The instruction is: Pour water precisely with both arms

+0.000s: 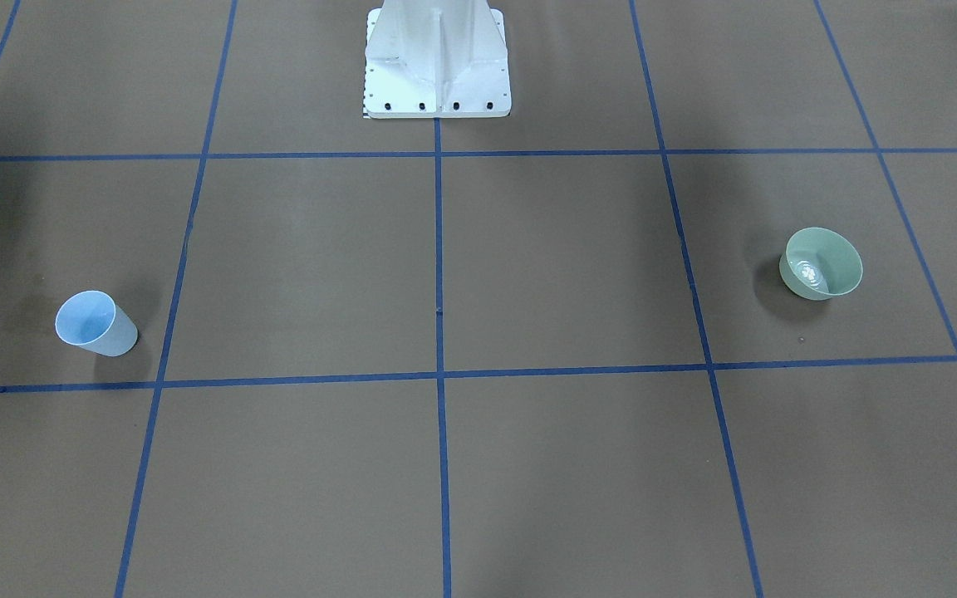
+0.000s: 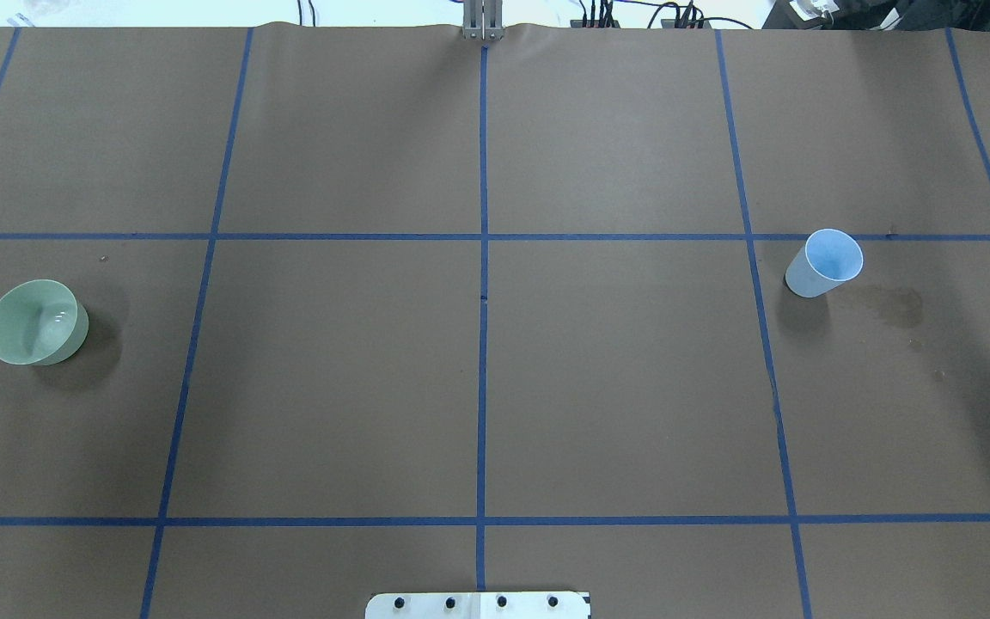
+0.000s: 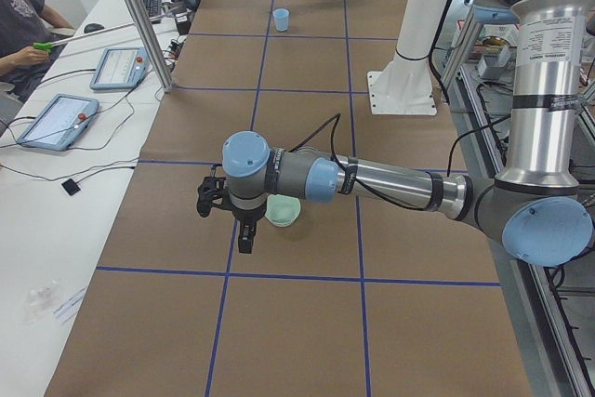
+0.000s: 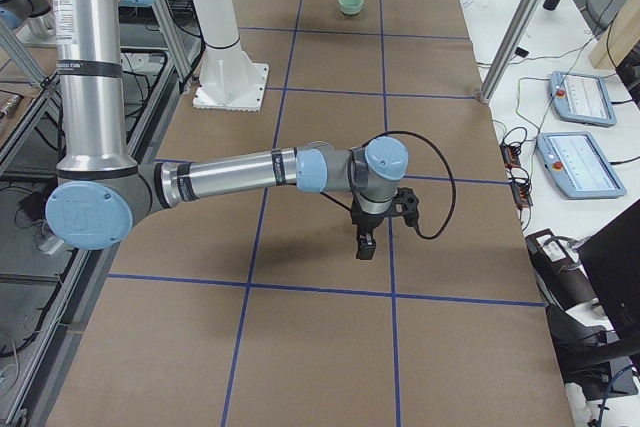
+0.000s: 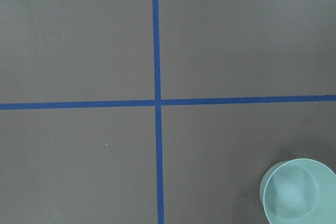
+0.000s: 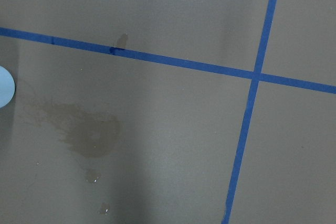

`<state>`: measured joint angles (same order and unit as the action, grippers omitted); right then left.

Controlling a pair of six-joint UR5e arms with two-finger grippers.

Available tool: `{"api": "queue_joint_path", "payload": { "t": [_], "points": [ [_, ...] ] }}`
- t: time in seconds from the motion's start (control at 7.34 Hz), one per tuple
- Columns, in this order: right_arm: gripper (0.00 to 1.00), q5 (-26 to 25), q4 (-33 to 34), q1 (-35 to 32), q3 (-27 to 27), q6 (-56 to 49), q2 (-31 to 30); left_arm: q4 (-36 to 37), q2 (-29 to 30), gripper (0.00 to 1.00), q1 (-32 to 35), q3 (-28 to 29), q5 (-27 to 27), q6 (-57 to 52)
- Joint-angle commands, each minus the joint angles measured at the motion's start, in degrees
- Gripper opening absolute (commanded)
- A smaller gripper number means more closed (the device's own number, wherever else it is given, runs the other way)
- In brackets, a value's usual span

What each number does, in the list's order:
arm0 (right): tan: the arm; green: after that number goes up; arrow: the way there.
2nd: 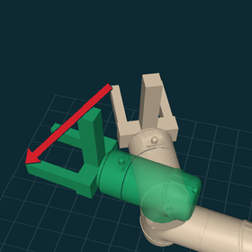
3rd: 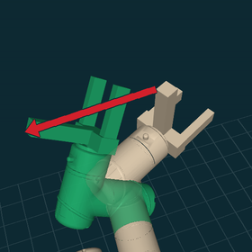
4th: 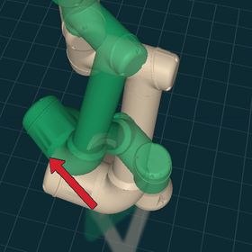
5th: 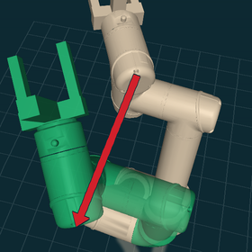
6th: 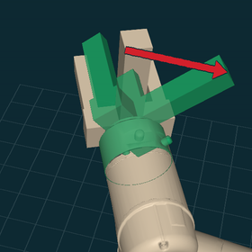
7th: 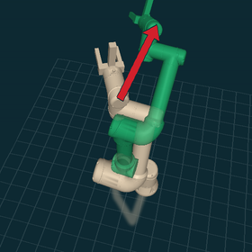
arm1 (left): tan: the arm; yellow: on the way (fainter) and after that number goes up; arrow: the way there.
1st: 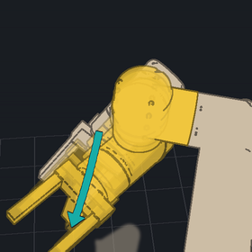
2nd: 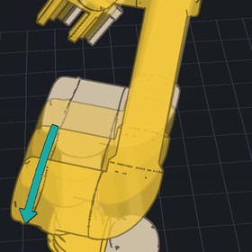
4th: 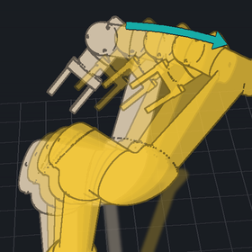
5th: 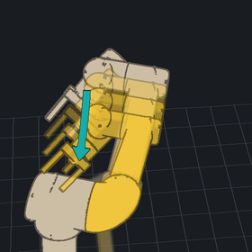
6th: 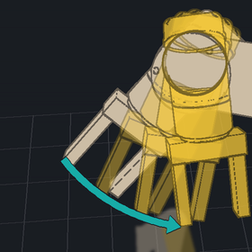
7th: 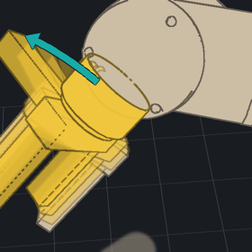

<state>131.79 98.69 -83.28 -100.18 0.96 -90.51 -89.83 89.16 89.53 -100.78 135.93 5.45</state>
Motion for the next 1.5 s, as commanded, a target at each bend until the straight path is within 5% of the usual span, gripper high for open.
{"api": "queue_joint_path", "payload": {
  "t": [0.0, 1.09, 1.36],
  "points": [
    [1.0, -0.1, 0.0, -4.7, 0.0, 0.1, -1.3, -0.7, -1.4, 1.0, -0.1, -1.3, -0.6, 0.1],
    [1.0, 0.8, 0.1, -4.6, -0.4, 0.0, -3.0, -1.2, -3.8, 1.0, -0.3, -2.0, 0.1, 0.0],
    [1.0, 0.5, 0.0, -4.6, -0.6, 0.0, -2.8, -6.2, -2.9, 1.0, -10.9, -1.1, -1.7, 10.8]
  ]
}}
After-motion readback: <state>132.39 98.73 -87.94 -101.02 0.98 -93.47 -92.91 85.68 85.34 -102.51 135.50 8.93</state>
